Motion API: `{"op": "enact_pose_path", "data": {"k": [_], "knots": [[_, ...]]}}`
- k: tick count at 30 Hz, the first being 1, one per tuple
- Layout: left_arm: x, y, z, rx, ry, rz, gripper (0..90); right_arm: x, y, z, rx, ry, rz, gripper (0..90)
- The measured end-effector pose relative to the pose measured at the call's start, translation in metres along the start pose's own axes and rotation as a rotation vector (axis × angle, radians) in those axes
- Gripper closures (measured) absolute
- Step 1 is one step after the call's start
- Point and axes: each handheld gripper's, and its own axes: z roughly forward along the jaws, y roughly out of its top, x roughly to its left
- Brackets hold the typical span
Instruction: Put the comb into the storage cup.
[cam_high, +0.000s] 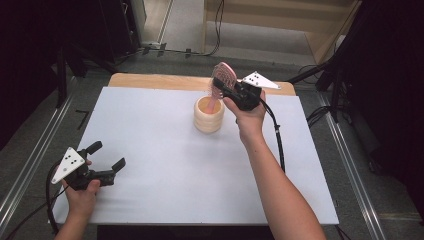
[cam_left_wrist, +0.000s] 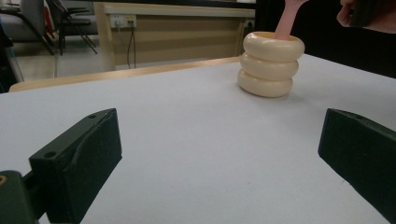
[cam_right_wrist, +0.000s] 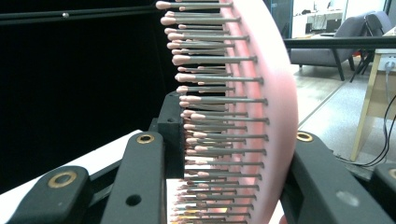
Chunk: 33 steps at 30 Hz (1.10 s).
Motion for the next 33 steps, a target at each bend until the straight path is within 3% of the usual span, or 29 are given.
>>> {"op": "enact_pose_path", "data": {"k": [13,26,30,33], "knots": [[0.000,0.000,0.000,0.000,-0.002,0.001,0.0,-0.009,-0.025,0.006,0.020,-0.031,0.069,62.0],[0.000,0.000,0.000,0.004,-0.001,0.003,0.0,-0.021,-0.039,0.004,0.054,-0.078,0.177,61.1],[0.000,0.000,0.000,0.005,0.000,0.004,0.0,-0.027,-0.036,-0.001,0.075,-0.076,0.248,52.7],[0.000,0.000,0.000,0.007,0.000,0.005,0.0,-0.029,-0.032,-0.006,0.086,-0.084,0.251,45.8]]}}
